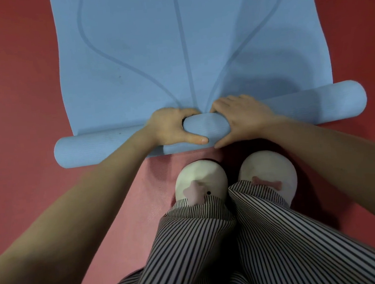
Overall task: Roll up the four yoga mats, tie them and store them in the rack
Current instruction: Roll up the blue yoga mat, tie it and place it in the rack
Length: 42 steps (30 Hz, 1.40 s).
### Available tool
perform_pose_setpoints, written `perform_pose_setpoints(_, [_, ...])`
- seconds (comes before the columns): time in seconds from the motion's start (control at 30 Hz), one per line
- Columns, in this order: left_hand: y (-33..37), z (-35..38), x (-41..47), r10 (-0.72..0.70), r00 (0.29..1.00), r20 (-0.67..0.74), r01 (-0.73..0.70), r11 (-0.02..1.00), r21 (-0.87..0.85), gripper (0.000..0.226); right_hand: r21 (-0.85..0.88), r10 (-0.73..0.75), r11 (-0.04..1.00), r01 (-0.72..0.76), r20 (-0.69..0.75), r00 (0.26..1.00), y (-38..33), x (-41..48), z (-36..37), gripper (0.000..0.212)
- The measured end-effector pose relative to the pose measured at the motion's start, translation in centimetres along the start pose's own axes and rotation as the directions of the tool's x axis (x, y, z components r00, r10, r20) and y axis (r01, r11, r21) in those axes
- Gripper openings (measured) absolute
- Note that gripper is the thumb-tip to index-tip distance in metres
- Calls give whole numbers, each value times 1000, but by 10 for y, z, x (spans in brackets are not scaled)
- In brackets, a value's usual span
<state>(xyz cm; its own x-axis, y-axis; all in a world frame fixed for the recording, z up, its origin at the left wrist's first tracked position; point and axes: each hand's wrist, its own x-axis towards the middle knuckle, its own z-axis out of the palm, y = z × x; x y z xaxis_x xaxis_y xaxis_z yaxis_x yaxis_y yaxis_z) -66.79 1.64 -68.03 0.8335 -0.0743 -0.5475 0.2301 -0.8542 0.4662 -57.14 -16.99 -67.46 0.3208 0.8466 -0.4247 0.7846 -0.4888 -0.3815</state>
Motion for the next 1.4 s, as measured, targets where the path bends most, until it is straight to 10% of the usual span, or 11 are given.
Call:
perform_pose_setpoints(0.17, [0,31,-24,158,858,-488,-70,978,194,75,132,81,987,-91,82,993,6,11,-16,63])
perform_pose_setpoints(0.5, [-5,14,-8,33,932,-361,7,994,108,76,200,39,978,-64,129,991,9,19,-27,69])
perform_pose_setpoints(0.8, [-6,-11,10,-105,979,-173,100,994,-37,62,-185,94,978,-98,-34,995,-1,10,-7,95])
perform_pose_setpoints(1.07, [3,11,-8,59,930,-364,22,977,214,109,-53,95,994,-94,22,995,10,25,-22,93])
perform_pose_setpoints(1.4, [-1,0,7,22,931,-365,66,972,226,99,-65,112,991,-118,-86,990,10,18,-20,78])
